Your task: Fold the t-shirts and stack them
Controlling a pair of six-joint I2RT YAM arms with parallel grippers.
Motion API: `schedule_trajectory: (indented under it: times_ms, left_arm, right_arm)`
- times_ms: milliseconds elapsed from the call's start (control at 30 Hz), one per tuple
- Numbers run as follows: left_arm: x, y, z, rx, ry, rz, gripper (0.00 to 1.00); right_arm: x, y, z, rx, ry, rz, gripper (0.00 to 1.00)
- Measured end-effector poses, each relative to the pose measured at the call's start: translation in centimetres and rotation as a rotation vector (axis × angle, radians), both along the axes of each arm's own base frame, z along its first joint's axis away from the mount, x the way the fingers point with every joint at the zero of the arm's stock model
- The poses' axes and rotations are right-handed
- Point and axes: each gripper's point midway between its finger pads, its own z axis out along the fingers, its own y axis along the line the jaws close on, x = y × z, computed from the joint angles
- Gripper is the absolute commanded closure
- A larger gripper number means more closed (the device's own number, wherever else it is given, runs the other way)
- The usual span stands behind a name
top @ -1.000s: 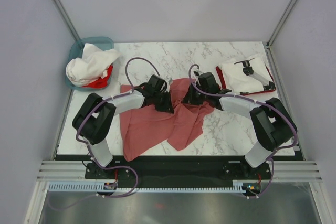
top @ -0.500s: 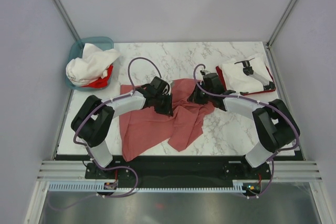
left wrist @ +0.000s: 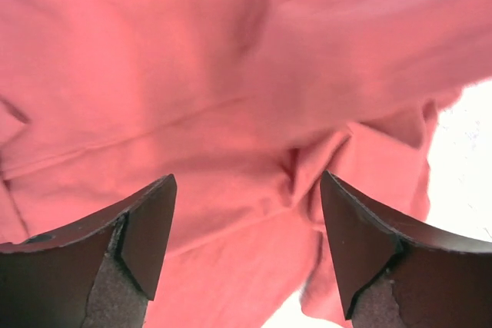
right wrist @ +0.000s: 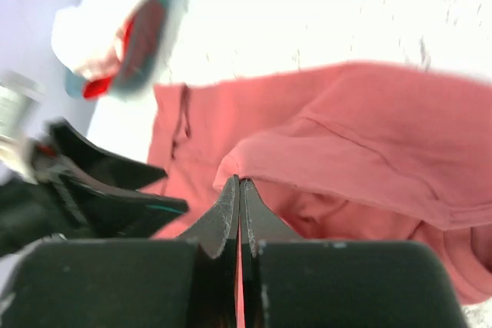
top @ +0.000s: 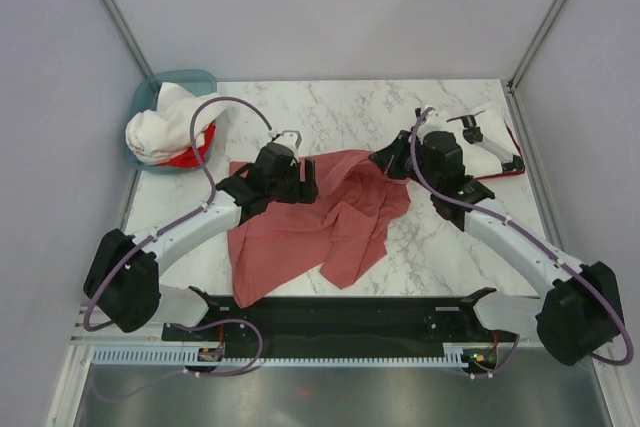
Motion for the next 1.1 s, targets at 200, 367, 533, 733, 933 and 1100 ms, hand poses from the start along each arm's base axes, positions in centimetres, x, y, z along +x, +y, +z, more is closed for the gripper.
schedule_trajectory:
  times_ms: [200,367,533,733,933,1100]
  left_arm:
    - [0.5,1.4,-1.1,0.045,-0.052,0.039,0.13]
    - [1.5,0.7,-1.0,0.055,-0.114,-0.010,0.10]
    - [2.6,-0.1,-2.1,0.093,-0.143,-0.057,0.11]
    - [4.7,1.2,-4.1,0.229,-0.157,0.027,0.18]
    - [6.1,2.6,-3.0,0.282,-0.215,0.116,0.18]
    - [7.1,3.0,-3.0,0.321,-0.228,0.157,0.36]
  right_arm:
    - [0.4,-1.4,7.7,0.036,-0.141,-0.072,1.00]
    - [0.7,-1.8,11.5,0.043,-0.196,-0.094,1.00]
    - [0.5,-2.0,12.2,0.035,-0.190,-0.100,1.00]
    - [0.1,-1.8,12.4,0.034,-0.171,-0.079,1.00]
    - [-0.3,-1.5,13.4,0.041,-0.167,-0.056,1.00]
    - [-0.6,-1.6,14.6,0.045,-0.171,-0.050,1.00]
